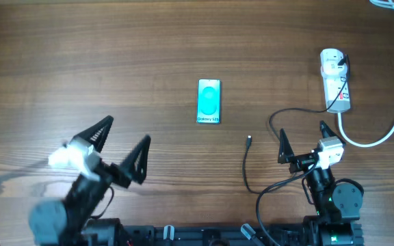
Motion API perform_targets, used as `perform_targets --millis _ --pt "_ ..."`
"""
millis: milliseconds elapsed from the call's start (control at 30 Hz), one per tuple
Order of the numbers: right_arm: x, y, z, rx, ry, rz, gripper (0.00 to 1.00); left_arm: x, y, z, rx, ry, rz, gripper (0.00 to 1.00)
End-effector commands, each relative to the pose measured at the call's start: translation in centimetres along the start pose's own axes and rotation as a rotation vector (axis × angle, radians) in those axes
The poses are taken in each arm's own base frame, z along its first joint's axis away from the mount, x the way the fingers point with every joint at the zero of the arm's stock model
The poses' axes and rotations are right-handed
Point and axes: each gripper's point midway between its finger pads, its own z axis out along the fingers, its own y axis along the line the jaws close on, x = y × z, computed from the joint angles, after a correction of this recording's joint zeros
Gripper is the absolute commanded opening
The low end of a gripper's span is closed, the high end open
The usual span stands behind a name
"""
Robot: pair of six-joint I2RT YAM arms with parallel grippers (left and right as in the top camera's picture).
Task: Plug charger to phone and switch on socket
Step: 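Move the left gripper forward over the Galaxy S25 phone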
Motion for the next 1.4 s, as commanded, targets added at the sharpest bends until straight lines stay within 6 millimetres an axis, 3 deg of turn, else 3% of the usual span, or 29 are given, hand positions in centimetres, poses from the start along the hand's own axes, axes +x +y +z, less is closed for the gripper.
perform_targets --millis 0,100,200,400,533,733,833,1033,1100,1233,1267,1367 --pt "-0.2 -0.1 0.0 0.010 -0.011 0.013 1.00 1.0 2.4 3.2 -0.105 0.305 -0.193 1.00" --pt "-0.2 -0.1 0.0 0.010 -0.011 0.013 1.00 2.6 1.2 5.6 0.008 0.537 -0.385 1.00" --pt "-0.2 -0.1 0.0 0.010 -0.011 0.013 1.00 4.0 0.2 7.8 0.179 0.656 -0.525 1.00" --pt "-0.2 -0.1 0.0 0.010 -0.011 0.013 1.00 8.0 3.8 10.5 0.040 0.763 -0.640 0.99" --pt "-0.2 -0.1 0.0 0.010 -0.011 0.013 1.00 7.3 3.8 11.1 -0.074 0.786 -0.574 0.99" --pt "-0.2 -0.1 0.0 0.010 -0.011 0.013 1.00 4.0 3.9 11.5 -0.374 0.879 -0.384 1.00" --pt "-0.2 -0.1 0.0 0.010 -0.011 0.013 1.00 4.2 3.6 12.3 -0.423 0.982 -0.378 0.99" --pt "-0.2 -0.1 0.0 0.010 -0.011 0.013 1.00 9.7 5.2 13.0 -0.609 1.257 -0.347 0.99" --pt "-0.2 -0.1 0.0 0.010 -0.011 0.013 1.00 12.3 5.2 13.0 -0.644 1.364 -0.350 1.00" --pt "-0.2 -0.1 0.0 0.010 -0.011 0.013 1.00 15.1 4.6 13.8 -0.640 1.440 -0.325 1.00" --pt "-0.2 -0.1 0.0 0.010 -0.011 0.013 1.00 15.3 4.4 14.5 -0.624 1.425 -0.316 1.00" --pt "-0.2 -0.1 0.0 0.011 -0.011 0.013 1.00 15.4 2.4 19.2 -0.479 1.279 -0.294 1.00"
